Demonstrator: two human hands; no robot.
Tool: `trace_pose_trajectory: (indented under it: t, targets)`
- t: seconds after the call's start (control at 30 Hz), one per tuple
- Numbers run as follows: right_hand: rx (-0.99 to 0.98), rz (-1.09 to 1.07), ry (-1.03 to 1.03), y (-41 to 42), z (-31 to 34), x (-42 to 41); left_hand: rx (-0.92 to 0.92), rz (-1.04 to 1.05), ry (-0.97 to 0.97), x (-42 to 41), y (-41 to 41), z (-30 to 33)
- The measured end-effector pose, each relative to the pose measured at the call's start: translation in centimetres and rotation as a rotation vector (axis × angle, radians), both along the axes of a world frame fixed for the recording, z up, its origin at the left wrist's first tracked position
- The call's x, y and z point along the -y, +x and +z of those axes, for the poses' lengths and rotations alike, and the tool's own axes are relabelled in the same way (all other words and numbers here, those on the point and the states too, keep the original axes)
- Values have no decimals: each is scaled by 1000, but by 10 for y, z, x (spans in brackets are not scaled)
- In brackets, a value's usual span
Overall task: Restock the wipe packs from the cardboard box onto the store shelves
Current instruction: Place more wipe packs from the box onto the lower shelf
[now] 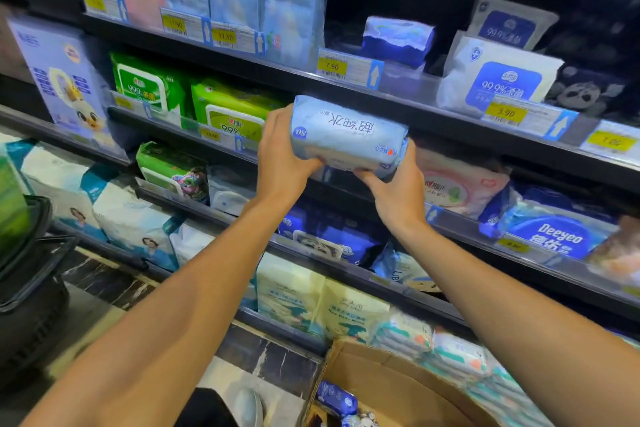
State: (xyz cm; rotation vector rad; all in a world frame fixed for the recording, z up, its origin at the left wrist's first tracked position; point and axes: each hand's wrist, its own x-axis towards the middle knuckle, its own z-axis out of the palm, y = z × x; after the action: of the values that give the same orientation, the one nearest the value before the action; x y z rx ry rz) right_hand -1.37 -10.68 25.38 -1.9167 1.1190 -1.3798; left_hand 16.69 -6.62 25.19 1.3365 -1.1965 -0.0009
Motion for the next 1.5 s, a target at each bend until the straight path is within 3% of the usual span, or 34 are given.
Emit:
trace_pose_trajectory:
  t: [0.23, 0.4, 0.53, 0.67, 0.8, 0.93, 1.03, 1.13, 1.5]
  targets:
    - [-244, -57, 47, -1, 11, 21, -75, -66, 115, 16, 4, -3]
    - [-399, -126, 210, -2, 8, 28, -130, -82, 207, 23, 10, 1]
    - [-457, -139, 226, -2, 4, 31, 140, 1, 246, 29, 6, 5]
    - [-464, -139, 227, -10, 8, 24, 229, 25, 279, 24, 6, -5]
    - [-539, -137, 83, -44, 3, 2, 413, 92, 153, 1, -6, -18]
    - [-664, -192, -227, -89, -7, -10, 699, 37, 136, -15, -33, -36]
    - [-834, -240, -137, -114, -17, -12, 828, 34, 280, -13, -48, -47]
    - [-949, -197, -17, -128, -23, -8, 899, 72, 405, -10, -52, -48]
    - [-1065, -195, -76, -143, -15, 6, 874, 64, 535, -3, -56, -38]
